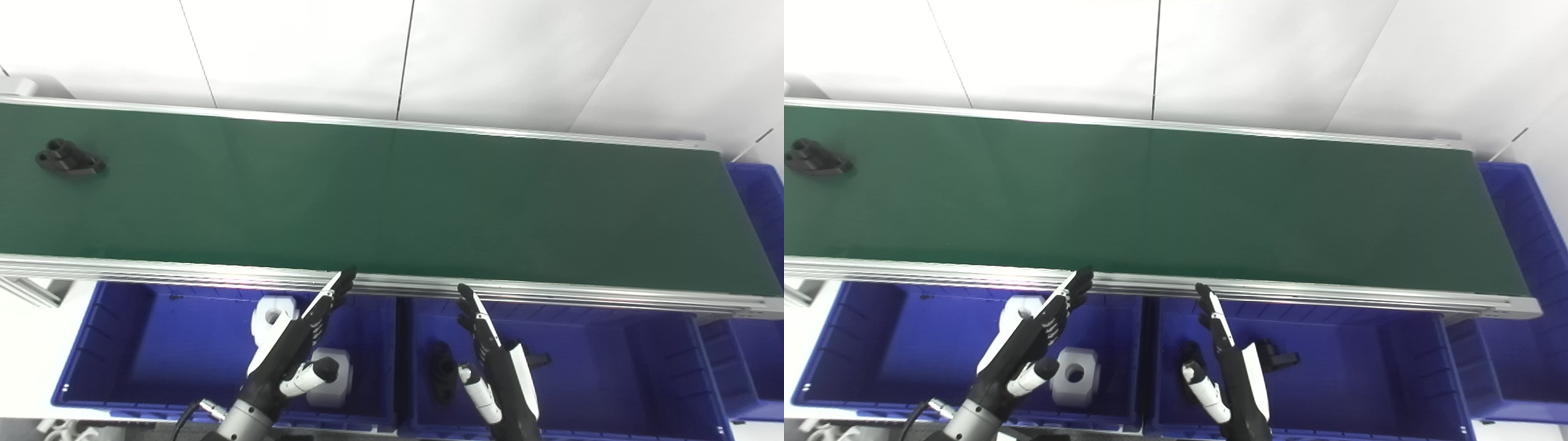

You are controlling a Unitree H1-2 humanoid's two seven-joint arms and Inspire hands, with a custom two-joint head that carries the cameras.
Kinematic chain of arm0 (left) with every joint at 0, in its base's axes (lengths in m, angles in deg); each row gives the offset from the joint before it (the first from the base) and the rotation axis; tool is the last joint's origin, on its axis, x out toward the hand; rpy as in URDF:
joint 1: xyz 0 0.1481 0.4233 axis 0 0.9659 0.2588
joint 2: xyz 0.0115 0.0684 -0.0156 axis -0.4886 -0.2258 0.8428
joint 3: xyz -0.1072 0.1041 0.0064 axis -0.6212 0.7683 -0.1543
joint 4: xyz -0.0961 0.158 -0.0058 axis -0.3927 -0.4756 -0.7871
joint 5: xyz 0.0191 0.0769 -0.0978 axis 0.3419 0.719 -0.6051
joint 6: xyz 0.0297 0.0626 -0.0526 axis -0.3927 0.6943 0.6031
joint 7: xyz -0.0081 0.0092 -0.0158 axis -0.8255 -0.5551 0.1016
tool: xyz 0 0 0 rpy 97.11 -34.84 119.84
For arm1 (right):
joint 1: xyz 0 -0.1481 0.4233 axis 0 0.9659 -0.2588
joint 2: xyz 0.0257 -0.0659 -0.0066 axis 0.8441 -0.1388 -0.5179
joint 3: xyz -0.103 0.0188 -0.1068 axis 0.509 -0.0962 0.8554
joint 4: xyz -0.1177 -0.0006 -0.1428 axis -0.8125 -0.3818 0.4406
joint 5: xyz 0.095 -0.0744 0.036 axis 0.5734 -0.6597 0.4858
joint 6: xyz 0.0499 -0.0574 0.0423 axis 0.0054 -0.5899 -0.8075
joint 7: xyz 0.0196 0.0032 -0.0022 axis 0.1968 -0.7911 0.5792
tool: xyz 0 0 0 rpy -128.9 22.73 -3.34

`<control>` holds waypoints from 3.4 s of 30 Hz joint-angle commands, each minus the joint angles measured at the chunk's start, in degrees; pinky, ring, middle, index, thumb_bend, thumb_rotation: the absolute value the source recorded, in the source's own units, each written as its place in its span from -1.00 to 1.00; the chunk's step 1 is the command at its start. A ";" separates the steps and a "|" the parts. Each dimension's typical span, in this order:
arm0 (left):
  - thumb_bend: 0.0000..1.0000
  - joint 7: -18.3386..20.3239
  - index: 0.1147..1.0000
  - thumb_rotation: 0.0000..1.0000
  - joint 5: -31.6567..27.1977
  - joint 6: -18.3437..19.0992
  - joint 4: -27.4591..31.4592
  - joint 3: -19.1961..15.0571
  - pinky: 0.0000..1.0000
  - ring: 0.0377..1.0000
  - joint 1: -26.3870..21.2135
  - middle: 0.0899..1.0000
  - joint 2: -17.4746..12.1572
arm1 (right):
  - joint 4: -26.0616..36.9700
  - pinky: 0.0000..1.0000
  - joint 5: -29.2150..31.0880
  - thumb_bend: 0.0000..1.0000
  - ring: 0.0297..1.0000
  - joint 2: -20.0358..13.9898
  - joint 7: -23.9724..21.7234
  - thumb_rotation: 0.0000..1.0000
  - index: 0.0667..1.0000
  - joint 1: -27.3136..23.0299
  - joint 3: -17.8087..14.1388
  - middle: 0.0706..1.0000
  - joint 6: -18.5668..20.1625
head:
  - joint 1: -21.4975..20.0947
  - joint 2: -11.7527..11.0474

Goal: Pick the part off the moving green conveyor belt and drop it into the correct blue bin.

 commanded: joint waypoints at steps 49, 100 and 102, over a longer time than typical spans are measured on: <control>0.89 0.09 0.98 0.83 0.24 -2.98 0.56 0.65 1.00 1.00 0.85 1.00 0.51 | 0.75 0.84 3.03 0.64 0.91 -0.59 -3.56 1.00 0.92 -0.13 0.27 0.97 -3.21 | 2.85 -1.66; 0.84 -6.10 0.83 0.78 3.85 -11.87 -18.02 5.47 0.70 0.87 -5.46 0.91 1.94 | -14.03 0.60 8.38 0.72 0.70 -9.13 7.25 0.73 0.84 -7.91 7.86 0.83 -3.57 | 12.27 -19.47; 0.83 -6.66 0.83 0.78 3.90 -11.87 -18.15 5.92 0.68 0.86 -5.68 0.90 1.80 | -14.11 0.58 8.08 0.70 0.71 -9.37 7.54 0.75 0.85 -8.09 8.03 0.83 -3.57 | 12.45 -19.47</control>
